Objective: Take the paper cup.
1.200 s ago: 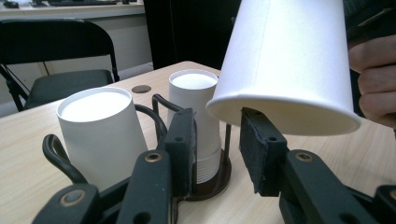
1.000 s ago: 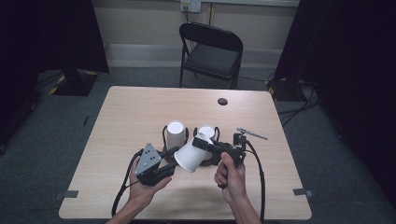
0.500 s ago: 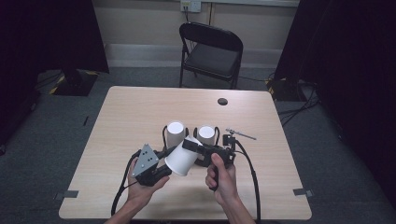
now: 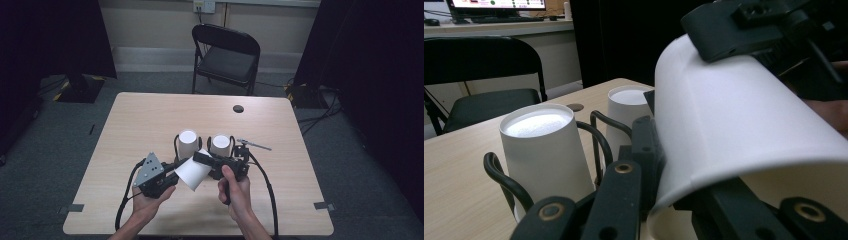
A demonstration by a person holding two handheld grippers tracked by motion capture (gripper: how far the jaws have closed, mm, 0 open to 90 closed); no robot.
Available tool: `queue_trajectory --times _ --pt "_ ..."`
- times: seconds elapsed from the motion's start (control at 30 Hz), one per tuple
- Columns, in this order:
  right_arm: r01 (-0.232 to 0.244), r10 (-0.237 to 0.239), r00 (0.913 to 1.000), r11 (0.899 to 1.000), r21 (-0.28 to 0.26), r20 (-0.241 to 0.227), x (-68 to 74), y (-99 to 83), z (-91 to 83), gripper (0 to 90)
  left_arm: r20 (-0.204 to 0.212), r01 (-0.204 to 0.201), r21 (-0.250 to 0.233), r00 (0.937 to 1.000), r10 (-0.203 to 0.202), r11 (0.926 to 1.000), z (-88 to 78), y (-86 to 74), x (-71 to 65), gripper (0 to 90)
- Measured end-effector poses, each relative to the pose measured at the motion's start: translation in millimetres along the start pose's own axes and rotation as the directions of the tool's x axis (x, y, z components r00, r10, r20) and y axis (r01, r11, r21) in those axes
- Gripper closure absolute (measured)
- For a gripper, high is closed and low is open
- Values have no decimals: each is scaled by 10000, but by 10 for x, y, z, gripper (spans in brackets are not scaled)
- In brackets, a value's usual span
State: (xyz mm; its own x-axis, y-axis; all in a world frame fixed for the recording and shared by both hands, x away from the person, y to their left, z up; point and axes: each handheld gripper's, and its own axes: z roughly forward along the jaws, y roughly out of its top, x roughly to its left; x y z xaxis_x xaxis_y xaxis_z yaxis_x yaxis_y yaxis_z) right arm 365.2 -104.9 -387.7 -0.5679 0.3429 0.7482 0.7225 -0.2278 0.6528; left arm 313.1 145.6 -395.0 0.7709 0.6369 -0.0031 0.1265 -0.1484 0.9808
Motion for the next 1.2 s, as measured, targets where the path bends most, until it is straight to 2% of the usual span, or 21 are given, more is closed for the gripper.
queue_trajectory --times 0.07,0.13,0.17,0.33,0.37,0.4,0.47,0.5,0.57,0.67,0.7,0.83,0.87,0.93,1.0,1.03,1.07,1.1,1.13,1.17,1.2 --pt "175 -174 9998 9998 -45 50 8 -1 -4 241 10 -7 4 10000 7 10000 5 2 -9 866" --pt "282 -281 9996 9996 -48 69 13 -3 -4 233 263 54 48 9996 -55 10000 20 10 -16 867" --pt "535 -534 9984 9986 -51 166 23 2 -6 223 316 34 76 9995 -36 10000 26 10 -23 868" --pt "814 -812 9966 9966 -151 142 28 28 -38 217 653 24 311 9979 -45 9995 34 3 -35 869" --pt "1054 -1051 9943 9942 -190 182 36 44 -60 218 795 32 400 9968 -64 9992 42 -1 -38 869" --pt "1054 -1051 9943 9942 -190 182 36 44 -60 218 795 32 400 9968 -64 9992 42 -1 -38 869" --pt "1465 -1457 9888 9889 -226 336 59 68 -98 218 786 84 498 9968 -123 9987 56 -15 -34 869" --pt "1465 -1457 9888 9889 -226 336 59 68 -98 218 823 173 503 9964 -214 9986 64 -26 -29 869" --pt "1721 -1706 9830 9849 -163 679 77 105 -138 229 957 113 763 9952 -186 9970 69 -36 -12 868" --pt "1957 -1947 9778 9807 -48 775 86 139 -188 230 1065 106 1021 9941 -216 9947 79 -46 0 868" --pt "2067 -2058 9750 9784 -13 837 87 148 -210 230 906 116 1180 9956 -224 9929 81 -51 4 869" --pt "2377 -2378 9660 9712 126 1011 75 168 -278 225 964 98 1347 9951 -230 9908 87 -59 16 870" --pt "2402 -2401 9652 9706 122 1038 67 180 -298 221 917 108 1402 9955 -239 9901 89 -58 16 871" --pt "2290 -2281 9694 9734 10 908 43 218 -322 227 907 163 1484 9954 -300 9888 87 -56 31 872" --pt "2380 -2377 9669 9712 81 926 42 222 -322 224 835 277 1555 9957 -411 9875 84 -55 46 872" --pt "2671 -2695 9568 9630 366 1087 44 215 -323 212 826 354 1600 9954 -491 9865 74 -53 72 872" --pt "2671 -2695 9568 9630 366 1087 44 215 -323 212 826 354 1600 9954 -491 9865 74 -53 72 872" --pt "2944 -3009 9458 9532 689 1219 57 197 -347 192 810 387 1679 9953 -529 9850 71 -52 87 872" --pt "2944 -3009 9458 9532 689 1219 57 197 -347 192 694 409 1661 9962 -531 9853 67 -50 101 872" --pt "3228 -3322 9339 9424 878 1324 68 173 -386 177 592 555 1638 9961 -659 9849 67 -48 119 872" --pt "3342 -3461 9277 9370 1022 1398 73 158 -400 160 549 681 1681 9954 -784 9834 71 -47 140 872"
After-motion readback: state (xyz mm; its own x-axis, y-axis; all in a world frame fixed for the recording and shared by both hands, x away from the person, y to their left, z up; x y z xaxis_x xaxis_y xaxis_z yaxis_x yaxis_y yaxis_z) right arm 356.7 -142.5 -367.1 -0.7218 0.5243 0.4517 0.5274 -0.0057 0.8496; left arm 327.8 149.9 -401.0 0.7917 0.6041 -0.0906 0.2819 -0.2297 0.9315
